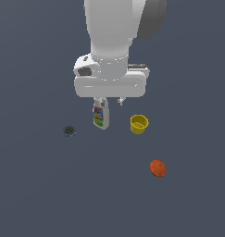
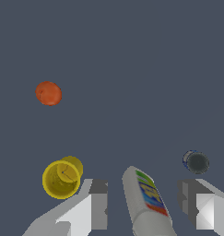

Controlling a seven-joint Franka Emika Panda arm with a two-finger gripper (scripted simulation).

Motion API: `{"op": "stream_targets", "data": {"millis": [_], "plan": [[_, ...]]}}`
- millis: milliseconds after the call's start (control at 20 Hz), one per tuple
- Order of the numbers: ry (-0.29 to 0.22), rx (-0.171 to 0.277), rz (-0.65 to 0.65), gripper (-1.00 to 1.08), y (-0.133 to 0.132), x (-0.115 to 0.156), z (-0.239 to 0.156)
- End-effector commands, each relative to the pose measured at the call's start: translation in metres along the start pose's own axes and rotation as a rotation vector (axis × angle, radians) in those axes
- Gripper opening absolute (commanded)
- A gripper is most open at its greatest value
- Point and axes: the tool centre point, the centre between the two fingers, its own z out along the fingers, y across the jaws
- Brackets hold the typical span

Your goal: Pick up a designated object from a clutter of objects.

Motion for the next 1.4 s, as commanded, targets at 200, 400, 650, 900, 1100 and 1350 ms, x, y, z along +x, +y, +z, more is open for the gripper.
{"op": "stream_targets", "data": {"millis": [200,400,650,900,1100,1350], "plan": [[-0.002,-0.004,0.015,0.28,-0.002,0.0,0.003],[-0.006,-0.013,0.04,0.28,-0.006,0.0,0.009],[-0.012,-0.029,0.089,0.28,-0.013,0.0,0.02],[-0.017,-0.052,0.158,0.28,-0.023,0.0,0.035],[-0.02,-0.073,0.22,0.28,-0.033,-0.002,0.049],[-0.019,-0.099,0.297,0.28,-0.045,-0.004,0.067]]}}
